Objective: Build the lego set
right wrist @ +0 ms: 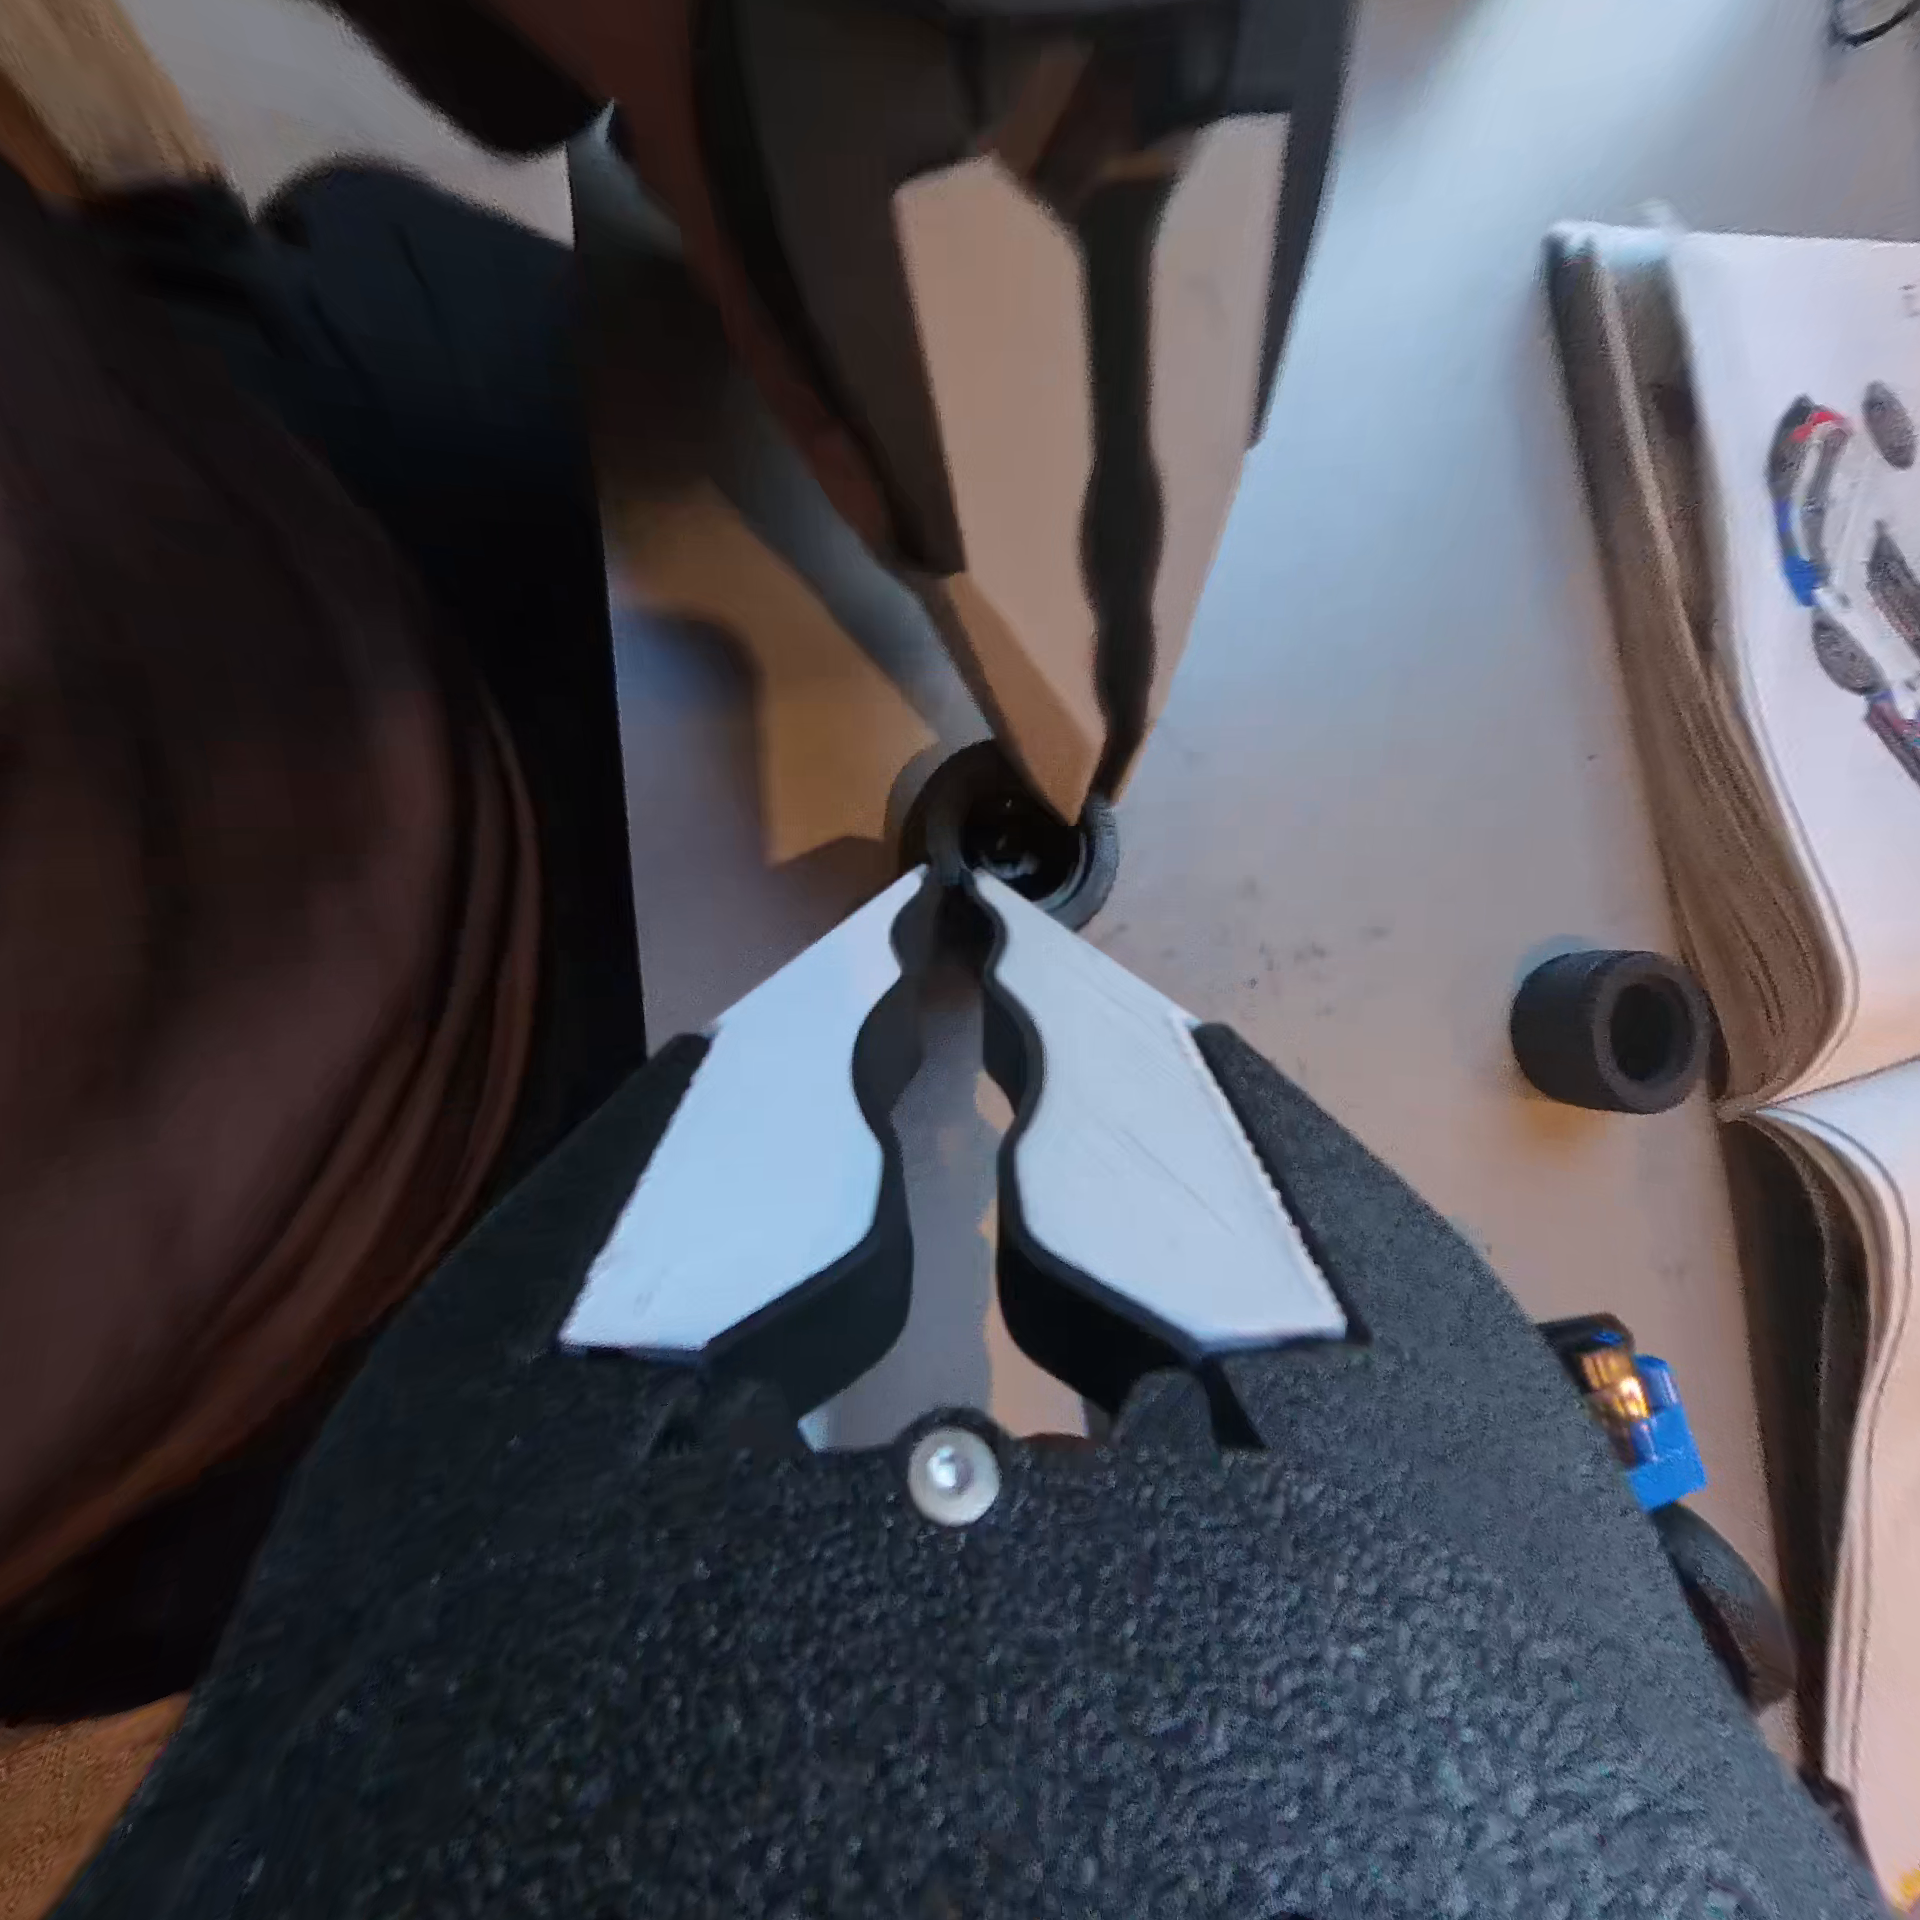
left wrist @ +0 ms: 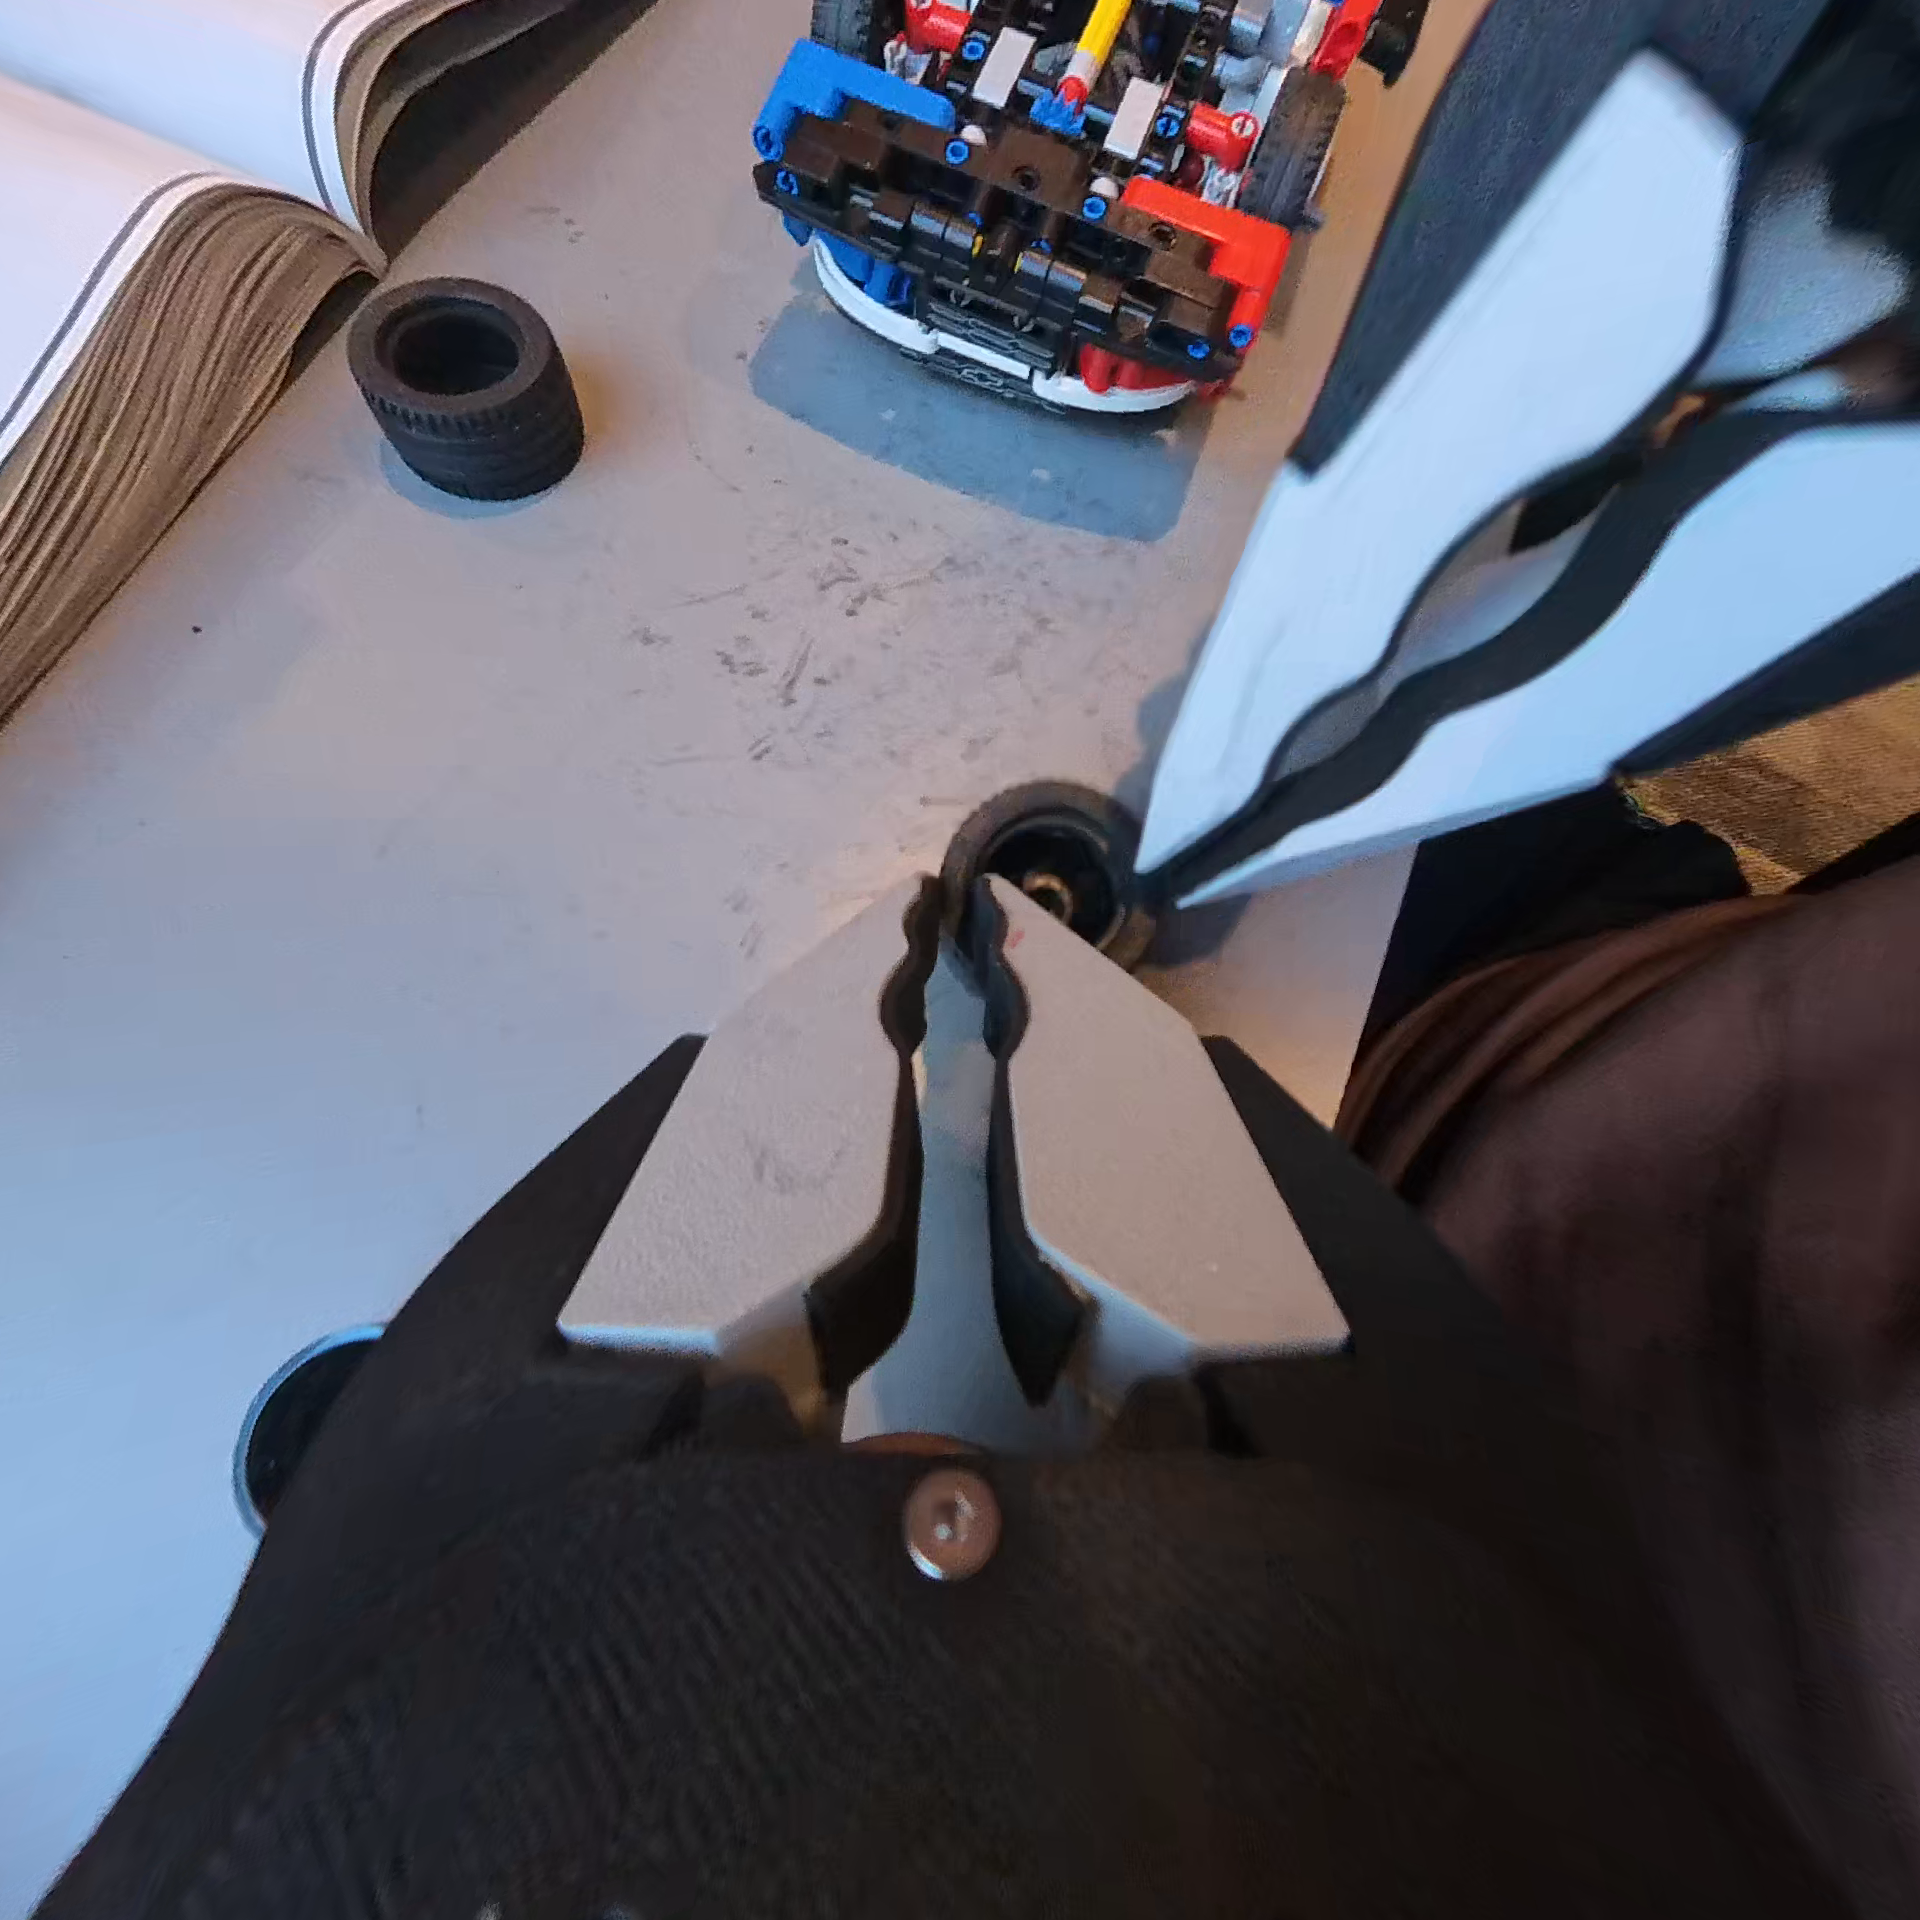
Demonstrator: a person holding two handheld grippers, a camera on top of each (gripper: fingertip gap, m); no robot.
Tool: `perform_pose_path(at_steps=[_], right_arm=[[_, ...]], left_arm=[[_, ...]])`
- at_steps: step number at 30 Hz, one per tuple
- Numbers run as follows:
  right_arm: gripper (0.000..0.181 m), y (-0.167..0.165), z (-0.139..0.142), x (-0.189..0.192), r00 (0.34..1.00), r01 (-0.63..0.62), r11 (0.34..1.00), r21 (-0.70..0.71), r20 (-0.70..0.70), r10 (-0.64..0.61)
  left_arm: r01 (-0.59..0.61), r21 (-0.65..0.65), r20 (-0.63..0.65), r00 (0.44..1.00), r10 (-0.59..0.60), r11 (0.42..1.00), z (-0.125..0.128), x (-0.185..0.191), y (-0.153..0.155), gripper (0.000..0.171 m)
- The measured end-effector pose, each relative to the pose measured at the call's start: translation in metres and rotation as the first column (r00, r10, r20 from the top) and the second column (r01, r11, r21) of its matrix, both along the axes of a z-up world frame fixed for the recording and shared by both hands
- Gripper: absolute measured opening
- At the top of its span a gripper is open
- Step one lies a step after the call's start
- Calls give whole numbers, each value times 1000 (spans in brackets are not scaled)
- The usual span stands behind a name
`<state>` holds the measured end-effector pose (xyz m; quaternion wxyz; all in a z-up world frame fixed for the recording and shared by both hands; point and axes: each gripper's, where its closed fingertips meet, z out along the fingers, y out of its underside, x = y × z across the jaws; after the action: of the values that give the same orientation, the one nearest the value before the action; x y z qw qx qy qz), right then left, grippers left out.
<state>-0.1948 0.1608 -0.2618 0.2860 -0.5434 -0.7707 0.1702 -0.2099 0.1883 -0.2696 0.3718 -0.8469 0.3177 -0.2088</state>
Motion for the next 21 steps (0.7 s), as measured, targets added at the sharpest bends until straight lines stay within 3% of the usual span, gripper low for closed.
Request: perform_pose_path(at_steps=[9, 11, 13, 18, 21], right_arm=[[5, -3, -5, -3, 996, -90, 970, 225, 34, 85], [18, -7, -6, -7, 998, -64, 985, 162, 12, 63], [11, -10, -14, -7, 998, -50, 993, 111, 34, 46], [5, -11, -6, -14, 995, -99, 954, 283, 2, 103], [3, -16, -12, -14, 995, -97, 958, 269, 5, 100]], left_arm=[[-14, -2, 46, 999, 14, 1000, -1, 0, 1, 3], [-26, 14, 54, 998, 25, 1000, -1, 0, 1, 3], [-29, 15, 66, 997, 28, 999, -1, 1, -1, 3], [-24, 67, 10, 1000, 23, 997, -1, -2, -1, 2], [-18, 60, 20, 1000, 17, 998, -1, 0, -4, 2]])
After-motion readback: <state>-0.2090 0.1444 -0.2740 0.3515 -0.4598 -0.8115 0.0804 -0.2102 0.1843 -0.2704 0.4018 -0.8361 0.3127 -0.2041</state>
